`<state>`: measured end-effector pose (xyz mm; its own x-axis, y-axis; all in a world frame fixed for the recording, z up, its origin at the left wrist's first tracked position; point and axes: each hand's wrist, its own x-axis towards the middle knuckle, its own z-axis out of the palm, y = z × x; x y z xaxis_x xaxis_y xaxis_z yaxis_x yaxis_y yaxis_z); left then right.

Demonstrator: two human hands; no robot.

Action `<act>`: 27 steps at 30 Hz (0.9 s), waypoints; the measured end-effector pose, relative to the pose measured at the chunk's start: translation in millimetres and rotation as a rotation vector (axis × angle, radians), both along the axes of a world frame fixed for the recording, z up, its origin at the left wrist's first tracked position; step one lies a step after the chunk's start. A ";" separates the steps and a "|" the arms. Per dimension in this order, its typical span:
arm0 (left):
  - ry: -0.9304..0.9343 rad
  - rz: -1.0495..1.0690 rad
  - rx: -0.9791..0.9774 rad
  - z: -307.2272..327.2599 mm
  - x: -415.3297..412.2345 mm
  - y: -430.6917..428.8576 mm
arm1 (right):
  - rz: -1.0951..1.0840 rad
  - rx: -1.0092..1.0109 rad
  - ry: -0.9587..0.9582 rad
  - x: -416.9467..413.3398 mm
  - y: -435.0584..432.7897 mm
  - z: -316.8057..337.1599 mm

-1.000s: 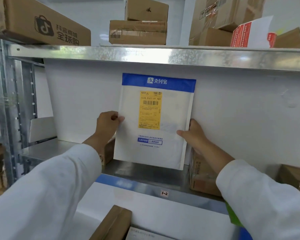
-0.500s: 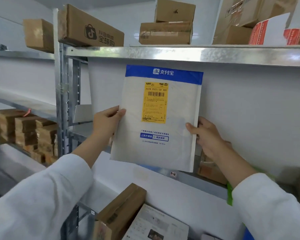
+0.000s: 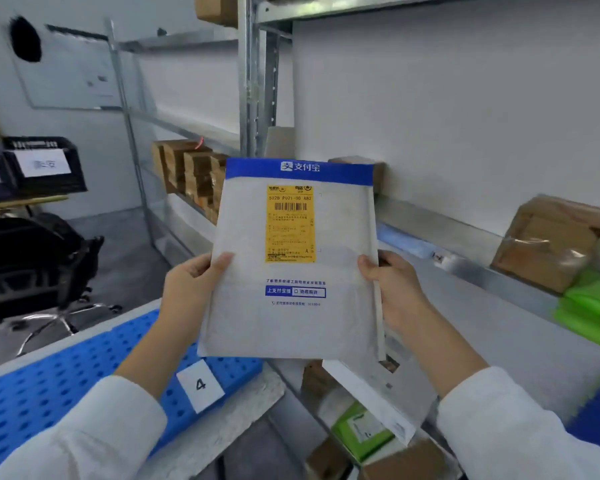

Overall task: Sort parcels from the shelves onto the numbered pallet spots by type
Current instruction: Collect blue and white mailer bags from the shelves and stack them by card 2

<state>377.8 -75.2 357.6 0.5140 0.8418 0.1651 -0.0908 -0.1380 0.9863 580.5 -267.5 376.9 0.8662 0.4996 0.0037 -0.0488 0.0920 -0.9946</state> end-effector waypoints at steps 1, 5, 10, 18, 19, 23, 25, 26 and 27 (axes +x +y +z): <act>0.019 0.050 -0.025 -10.4 -12.6 -0.3 | 0.024 -0.008 0.008 -10.6 7.1 -13.2; 0.069 0.182 -0.127 -54.8 -51.5 -0.4 | 0.137 -0.023 -0.021 -44.3 21.7 -66.2; 0.078 0.237 -0.248 -94.9 -84.4 -9.4 | 0.314 -0.100 0.134 -67.4 18.9 -115.6; 0.140 0.332 -0.370 -136.4 -157.5 -4.0 | 0.358 -0.259 0.109 -118.6 55.9 -153.4; 0.142 0.347 -0.383 -139.8 -167.6 -0.4 | 0.368 -0.273 0.100 -126.7 64.6 -154.9; 0.160 0.397 -0.420 -148.8 -214.7 18.8 | 0.434 -0.306 0.075 -164.6 103.8 -159.7; 0.186 0.426 -0.418 -150.3 -242.9 29.8 | 0.471 -0.319 0.085 -189.7 126.4 -164.6; 0.199 0.444 -0.412 -150.8 -258.5 35.5 | 0.497 -0.319 0.097 -204.8 137.9 -167.2; 0.214 0.464 -0.407 -152.3 -275.4 41.4 | 0.528 -0.317 0.109 -221.0 149.8 -169.6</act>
<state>102.4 -33.8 205.2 0.0684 0.9577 -0.2794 0.0920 0.2728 0.9577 359.4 -117.7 207.3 0.4893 0.8226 -0.2897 -0.1099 -0.2714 -0.9562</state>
